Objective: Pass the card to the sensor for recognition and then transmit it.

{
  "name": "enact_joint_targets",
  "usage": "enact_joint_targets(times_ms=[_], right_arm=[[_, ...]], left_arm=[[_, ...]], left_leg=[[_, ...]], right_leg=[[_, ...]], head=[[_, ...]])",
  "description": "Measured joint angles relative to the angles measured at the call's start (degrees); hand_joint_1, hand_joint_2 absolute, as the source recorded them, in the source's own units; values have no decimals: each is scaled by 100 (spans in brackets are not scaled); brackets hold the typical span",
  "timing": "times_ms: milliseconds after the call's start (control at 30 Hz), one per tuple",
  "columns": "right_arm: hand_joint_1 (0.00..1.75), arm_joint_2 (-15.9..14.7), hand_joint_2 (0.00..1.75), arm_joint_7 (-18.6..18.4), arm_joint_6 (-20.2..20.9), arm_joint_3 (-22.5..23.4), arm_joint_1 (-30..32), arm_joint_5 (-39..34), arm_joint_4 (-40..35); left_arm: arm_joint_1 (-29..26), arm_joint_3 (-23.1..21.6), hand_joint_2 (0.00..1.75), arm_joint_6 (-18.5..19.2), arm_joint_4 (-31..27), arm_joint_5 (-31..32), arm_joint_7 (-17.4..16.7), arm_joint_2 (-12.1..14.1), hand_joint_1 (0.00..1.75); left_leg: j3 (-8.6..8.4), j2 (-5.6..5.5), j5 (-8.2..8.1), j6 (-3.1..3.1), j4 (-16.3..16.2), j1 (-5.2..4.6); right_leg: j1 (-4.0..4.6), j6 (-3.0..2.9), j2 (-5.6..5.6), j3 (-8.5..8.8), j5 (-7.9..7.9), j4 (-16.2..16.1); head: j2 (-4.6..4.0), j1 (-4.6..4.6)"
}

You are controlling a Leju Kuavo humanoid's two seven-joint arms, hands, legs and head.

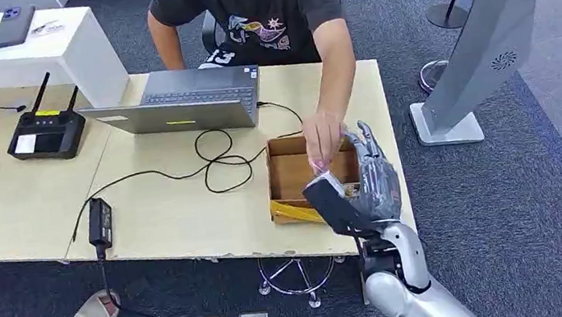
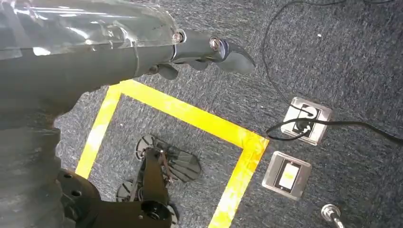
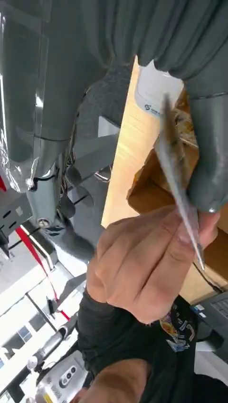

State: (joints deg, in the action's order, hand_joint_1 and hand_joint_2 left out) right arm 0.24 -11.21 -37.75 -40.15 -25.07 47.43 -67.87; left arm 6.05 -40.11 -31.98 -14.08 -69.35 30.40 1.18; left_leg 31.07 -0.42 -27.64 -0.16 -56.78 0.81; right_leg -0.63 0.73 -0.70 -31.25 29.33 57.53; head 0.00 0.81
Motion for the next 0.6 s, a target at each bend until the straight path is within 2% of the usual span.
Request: enact_joint_targets(times_ms=[600], right_arm=[[175, 0, 175, -63, -107, 15, 29, 249, 22]], left_arm=[[0, -52, 175, -26, 0, 22, 61, -2, 0]], left_leg=[[-2, 2, 0, 0, 0, 0]], right_leg=[[0, 0, 7, -1, 0, 0]], head=[[0, 0]])
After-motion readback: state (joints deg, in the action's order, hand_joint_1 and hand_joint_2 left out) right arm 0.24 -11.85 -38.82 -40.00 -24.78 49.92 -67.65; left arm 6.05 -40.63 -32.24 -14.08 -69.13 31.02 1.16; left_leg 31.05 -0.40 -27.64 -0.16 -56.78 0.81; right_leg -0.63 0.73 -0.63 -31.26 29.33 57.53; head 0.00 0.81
